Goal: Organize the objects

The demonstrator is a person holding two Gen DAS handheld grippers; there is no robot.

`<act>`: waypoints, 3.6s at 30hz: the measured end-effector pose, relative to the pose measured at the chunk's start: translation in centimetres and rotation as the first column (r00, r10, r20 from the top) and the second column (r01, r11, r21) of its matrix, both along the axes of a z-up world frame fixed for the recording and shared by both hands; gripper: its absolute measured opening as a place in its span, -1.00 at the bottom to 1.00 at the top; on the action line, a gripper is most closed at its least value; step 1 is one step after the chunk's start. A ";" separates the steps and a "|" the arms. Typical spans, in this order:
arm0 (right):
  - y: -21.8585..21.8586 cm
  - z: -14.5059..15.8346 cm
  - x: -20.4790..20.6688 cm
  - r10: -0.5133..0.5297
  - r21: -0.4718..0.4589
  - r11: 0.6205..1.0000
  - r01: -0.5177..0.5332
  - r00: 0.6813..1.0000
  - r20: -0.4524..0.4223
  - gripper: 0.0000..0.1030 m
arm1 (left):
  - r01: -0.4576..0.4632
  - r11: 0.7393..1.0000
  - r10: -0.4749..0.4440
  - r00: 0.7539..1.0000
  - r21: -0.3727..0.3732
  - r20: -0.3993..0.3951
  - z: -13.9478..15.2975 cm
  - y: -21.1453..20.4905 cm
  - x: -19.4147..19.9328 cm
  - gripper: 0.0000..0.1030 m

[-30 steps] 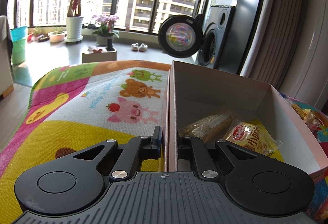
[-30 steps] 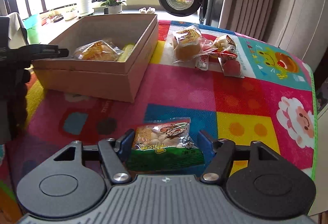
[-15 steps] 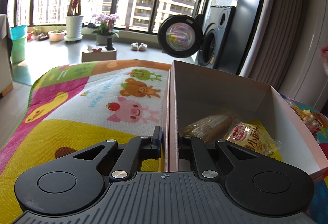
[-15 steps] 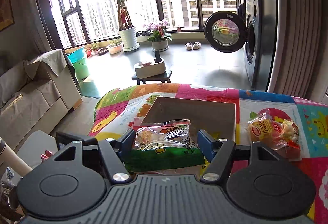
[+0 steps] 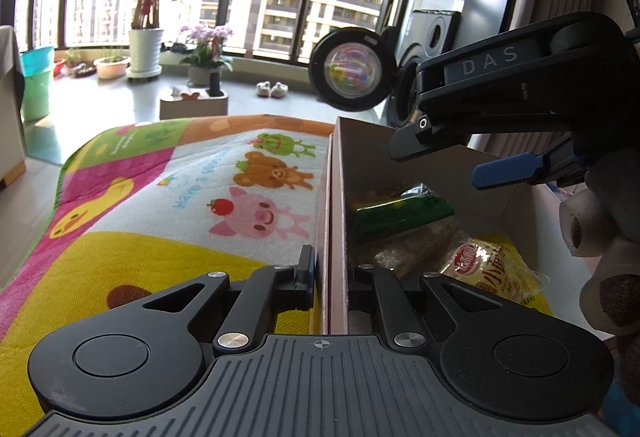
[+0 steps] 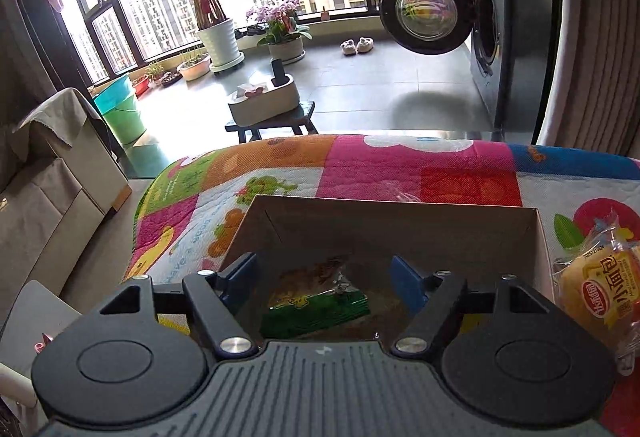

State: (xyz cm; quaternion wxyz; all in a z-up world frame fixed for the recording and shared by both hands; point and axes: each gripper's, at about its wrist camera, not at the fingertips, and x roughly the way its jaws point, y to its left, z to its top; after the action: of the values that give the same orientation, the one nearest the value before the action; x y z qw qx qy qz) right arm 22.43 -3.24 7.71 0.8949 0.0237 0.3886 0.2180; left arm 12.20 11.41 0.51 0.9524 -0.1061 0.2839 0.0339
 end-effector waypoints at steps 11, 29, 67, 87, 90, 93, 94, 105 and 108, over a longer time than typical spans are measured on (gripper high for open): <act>-13.5 3.1 -4.2 -0.234 -0.005 0.971 0.240 0.952 0.200 0.57 | 0.000 1.000 0.000 1.000 0.003 0.000 0.0 0.0 0.0 -0.78; -17.5 -2.4 -1.2 -0.280 -0.169 0.937 0.305 0.947 0.157 0.63 | -0.002 1.000 0.002 1.000 0.004 0.008 0.1 0.1 -0.1 -0.78; -21.1 -2.9 -6.3 -0.363 -0.014 0.932 0.363 0.932 -0.016 0.42 | -0.002 1.000 0.002 1.000 0.005 0.011 0.1 0.0 0.0 -0.78; -22.5 -5.0 -3.7 -0.398 -0.113 0.909 0.401 0.916 0.045 -0.01 | -0.001 1.000 0.001 1.000 0.002 0.007 0.1 0.0 0.0 -0.78; -23.2 -4.7 -6.7 -0.405 -0.109 0.907 0.408 0.913 0.049 -0.01 | -0.001 1.000 0.001 1.000 0.003 0.009 0.1 0.0 -0.1 -0.78; -23.4 -5.1 -9.7 -0.382 -0.106 0.919 0.381 0.924 0.006 0.01 | -0.001 1.000 0.001 1.000 0.004 0.010 0.1 0.0 -0.1 -0.78; -23.5 -5.3 -10.4 -0.366 -0.093 0.927 0.363 0.930 -0.020 0.03 | -0.002 1.000 0.002 1.000 0.004 0.011 0.1 -0.1 -0.1 -0.78; -22.3 -6.5 -15.7 -0.352 -0.079 0.934 0.348 0.935 -0.043 0.96 | -0.001 1.000 0.001 1.000 0.005 0.014 0.2 0.0 -0.1 -0.78; -21.4 -6.9 -15.6 -0.385 -0.123 0.916 0.381 0.923 -0.006 1.00 | -0.001 1.000 0.001 1.000 0.005 0.014 0.2 0.0 -0.1 -0.78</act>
State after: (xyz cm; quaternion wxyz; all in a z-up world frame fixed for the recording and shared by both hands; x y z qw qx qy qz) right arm 6.87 -24.62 0.79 0.9142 0.0488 0.4021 0.0145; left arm 12.09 11.41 0.69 0.9547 -0.1039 0.2769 0.0343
